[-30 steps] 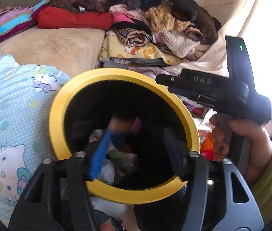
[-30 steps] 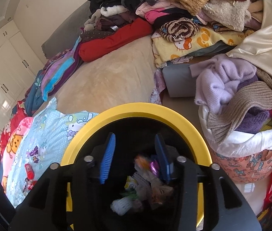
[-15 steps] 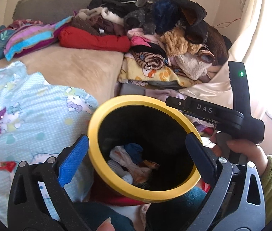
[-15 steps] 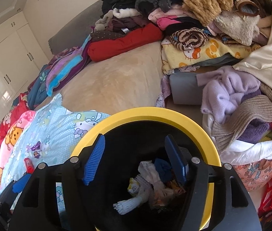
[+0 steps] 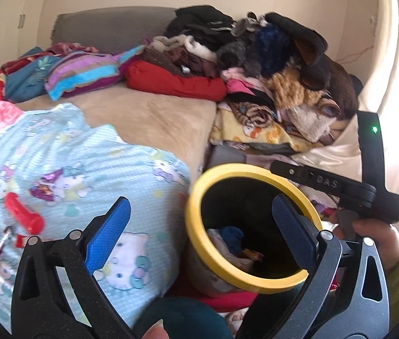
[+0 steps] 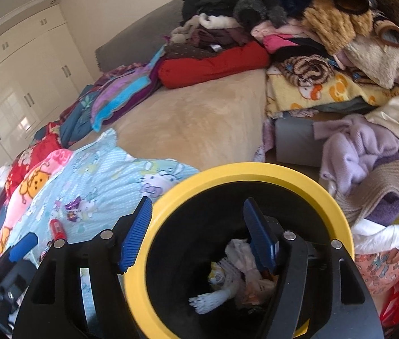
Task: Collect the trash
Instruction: 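Move both tools back toward the red tube and wrappers on the blanket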
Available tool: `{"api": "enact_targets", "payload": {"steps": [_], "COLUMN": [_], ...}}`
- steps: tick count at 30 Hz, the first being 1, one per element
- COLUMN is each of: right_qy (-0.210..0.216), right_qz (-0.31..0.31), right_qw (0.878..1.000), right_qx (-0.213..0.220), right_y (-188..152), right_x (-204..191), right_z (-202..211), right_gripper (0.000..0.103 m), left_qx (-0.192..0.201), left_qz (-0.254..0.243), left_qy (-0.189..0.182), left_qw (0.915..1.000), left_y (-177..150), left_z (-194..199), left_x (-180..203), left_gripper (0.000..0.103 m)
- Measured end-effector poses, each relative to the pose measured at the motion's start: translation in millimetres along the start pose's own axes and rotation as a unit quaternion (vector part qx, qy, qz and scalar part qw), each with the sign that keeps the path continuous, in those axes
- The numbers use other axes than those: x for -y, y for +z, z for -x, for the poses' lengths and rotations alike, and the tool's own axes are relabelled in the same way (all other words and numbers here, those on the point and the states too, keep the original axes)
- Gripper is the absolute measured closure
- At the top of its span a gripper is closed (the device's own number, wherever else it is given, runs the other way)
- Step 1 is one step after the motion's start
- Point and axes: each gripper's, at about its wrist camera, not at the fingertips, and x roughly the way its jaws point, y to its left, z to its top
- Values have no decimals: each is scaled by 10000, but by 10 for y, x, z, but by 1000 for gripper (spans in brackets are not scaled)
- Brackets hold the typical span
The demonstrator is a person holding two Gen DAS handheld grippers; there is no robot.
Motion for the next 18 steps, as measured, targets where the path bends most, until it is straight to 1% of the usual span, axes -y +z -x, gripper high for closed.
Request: {"api": "enact_targets", "payload": {"steps": [4,12,18], "right_qy": [202,527,714], "right_qz": [118,545,882], "right_qw": [9997,9971,9935], "right_qx": [12,-33,-88], "right_y": [-9,-56,-130], "right_x": [-172,-594,-875], "right_z": [10,2,-12], "right_gripper": [37,35,33], "left_qx": [177,456,573], "left_qz": [172,375,518], "left_qy": [120,428,604], "left_qw": [9996,9973,9952], "left_y": [42,95,90], "left_z": [147,405,539], "left_x": [-163,-438,-615], "left_gripper": [11,11,11]}}
